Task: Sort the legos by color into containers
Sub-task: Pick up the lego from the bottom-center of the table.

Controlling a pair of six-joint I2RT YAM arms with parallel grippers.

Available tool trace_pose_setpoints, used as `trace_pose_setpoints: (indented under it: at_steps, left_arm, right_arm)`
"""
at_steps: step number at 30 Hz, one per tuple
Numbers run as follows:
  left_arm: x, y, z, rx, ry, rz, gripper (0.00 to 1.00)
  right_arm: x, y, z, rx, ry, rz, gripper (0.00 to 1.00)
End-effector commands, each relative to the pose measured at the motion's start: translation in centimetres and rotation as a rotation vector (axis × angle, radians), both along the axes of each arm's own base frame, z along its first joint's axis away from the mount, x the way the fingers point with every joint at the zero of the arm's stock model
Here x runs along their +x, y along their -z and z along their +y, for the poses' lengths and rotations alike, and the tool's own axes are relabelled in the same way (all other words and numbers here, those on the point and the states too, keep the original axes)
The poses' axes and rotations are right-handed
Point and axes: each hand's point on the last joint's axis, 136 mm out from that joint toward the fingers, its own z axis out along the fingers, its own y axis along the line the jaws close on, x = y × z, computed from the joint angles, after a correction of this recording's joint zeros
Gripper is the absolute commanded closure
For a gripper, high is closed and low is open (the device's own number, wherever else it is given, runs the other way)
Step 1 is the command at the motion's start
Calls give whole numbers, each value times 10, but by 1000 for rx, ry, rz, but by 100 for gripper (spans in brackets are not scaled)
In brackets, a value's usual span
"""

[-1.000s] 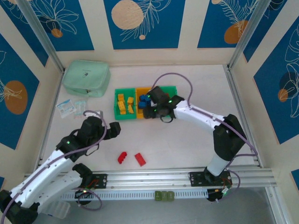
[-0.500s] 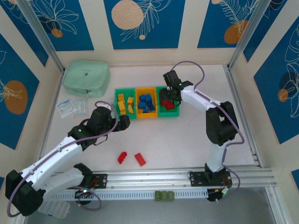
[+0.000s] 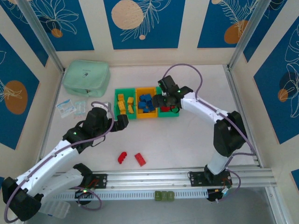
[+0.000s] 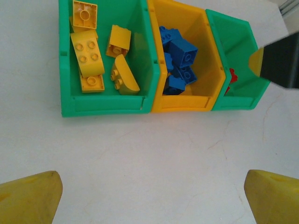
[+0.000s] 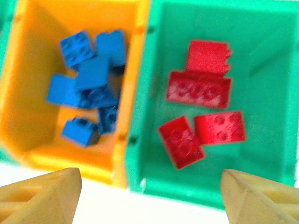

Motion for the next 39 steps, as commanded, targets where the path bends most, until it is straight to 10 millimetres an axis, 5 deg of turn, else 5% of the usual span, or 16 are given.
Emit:
trace_pose_setpoints:
  at_steps: [1, 21, 29, 39]
  left_arm:
    - [-12, 12, 8, 18, 3, 43, 1]
    - [-56, 41, 36, -3, -44, 148, 1]
    - [-63, 48, 45, 0, -75, 161, 1]
    - [-65, 48, 51, 5, -94, 152, 1]
  right_arm:
    - [-41, 4, 10, -6, -56, 65, 21]
    - [-226, 67, 91, 0, -403, 258, 13]
    - [-257, 89, 105, -52, -486, 275, 11]
    - [-260, 110, 121, -127, -517, 273, 14]
